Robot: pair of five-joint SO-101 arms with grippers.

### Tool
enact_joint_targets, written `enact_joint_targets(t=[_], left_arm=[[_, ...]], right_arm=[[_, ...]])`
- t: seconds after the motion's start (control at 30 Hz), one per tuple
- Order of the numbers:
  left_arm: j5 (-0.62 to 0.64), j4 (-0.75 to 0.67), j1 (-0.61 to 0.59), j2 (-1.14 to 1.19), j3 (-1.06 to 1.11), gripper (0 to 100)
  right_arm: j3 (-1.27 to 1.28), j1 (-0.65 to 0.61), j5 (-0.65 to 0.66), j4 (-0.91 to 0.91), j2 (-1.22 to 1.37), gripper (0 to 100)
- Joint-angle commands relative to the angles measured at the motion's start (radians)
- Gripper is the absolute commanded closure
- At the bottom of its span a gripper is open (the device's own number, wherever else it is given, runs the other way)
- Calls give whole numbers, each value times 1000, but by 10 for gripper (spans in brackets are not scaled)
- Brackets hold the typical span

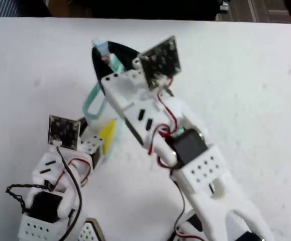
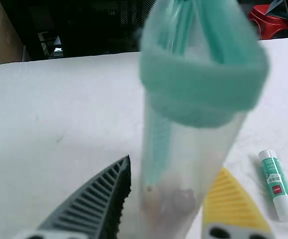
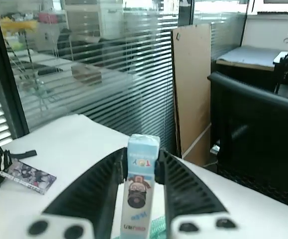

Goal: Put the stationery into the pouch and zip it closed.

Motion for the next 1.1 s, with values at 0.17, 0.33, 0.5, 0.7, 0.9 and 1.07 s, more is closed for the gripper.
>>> enact_joint_targets(t=[0.17,0.33,0.5,0.7,0.9,1.07], left_arm=[[8,2,-8,-1,-38,755],[9,0,-8,-1,-38,755],[9,0,-8,-1,-38,755],[9,2,-8,-1,-38,755],[9,2,-8,-1,-38,755],[9,2,-8,-1,-38,755]], right_arm=[[-41,-5,5,-22,47,983],[-31,27,5,28,16,983],[-20,12,5,82,-90,983],[23,-22,5,73,-139,983],[123,-39,5,-94,-105,983],[127,-39,5,-108,-76,983]])
